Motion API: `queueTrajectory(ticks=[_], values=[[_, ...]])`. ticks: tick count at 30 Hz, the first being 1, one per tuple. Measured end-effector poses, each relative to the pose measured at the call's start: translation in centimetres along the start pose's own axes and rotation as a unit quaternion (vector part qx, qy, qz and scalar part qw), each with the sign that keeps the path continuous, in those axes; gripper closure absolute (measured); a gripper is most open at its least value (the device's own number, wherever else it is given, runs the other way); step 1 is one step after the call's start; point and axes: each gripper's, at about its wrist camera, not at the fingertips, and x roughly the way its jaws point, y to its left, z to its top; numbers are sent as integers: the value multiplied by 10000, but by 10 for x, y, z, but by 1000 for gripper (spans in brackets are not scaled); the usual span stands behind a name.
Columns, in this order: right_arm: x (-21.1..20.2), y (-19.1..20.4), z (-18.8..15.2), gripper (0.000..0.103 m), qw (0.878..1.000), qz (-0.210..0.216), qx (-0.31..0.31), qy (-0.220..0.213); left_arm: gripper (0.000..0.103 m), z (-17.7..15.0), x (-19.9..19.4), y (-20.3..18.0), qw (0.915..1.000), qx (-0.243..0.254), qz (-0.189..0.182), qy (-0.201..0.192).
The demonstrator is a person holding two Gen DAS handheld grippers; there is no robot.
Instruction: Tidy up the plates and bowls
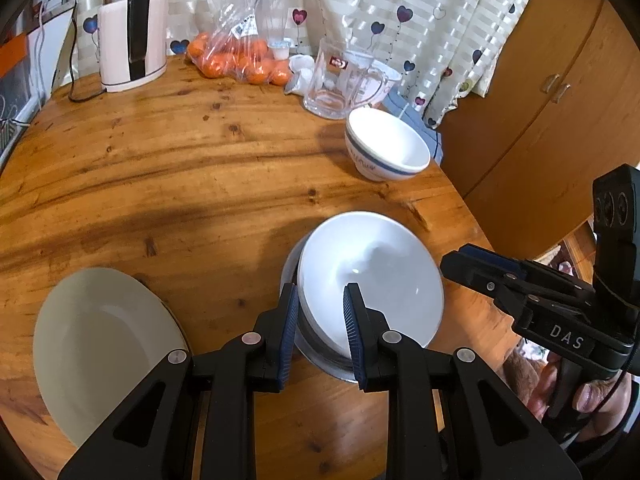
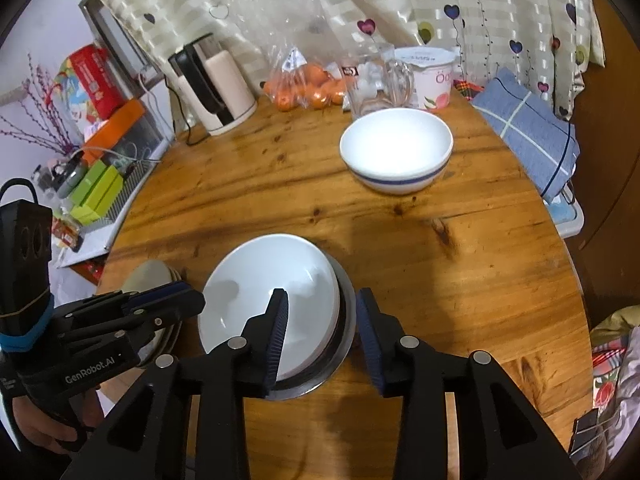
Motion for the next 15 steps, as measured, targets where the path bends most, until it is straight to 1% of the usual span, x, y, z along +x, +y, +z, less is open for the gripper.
queueTrajectory(ticks=[4, 15], values=[[-3, -2, 3, 67, 10000, 60, -3, -32, 79, 5, -3, -3, 10000, 53, 23, -53], [-8, -15, 16, 67, 9998, -13, 190, -116, 79, 25, 3, -12, 9998, 187, 9, -77]])
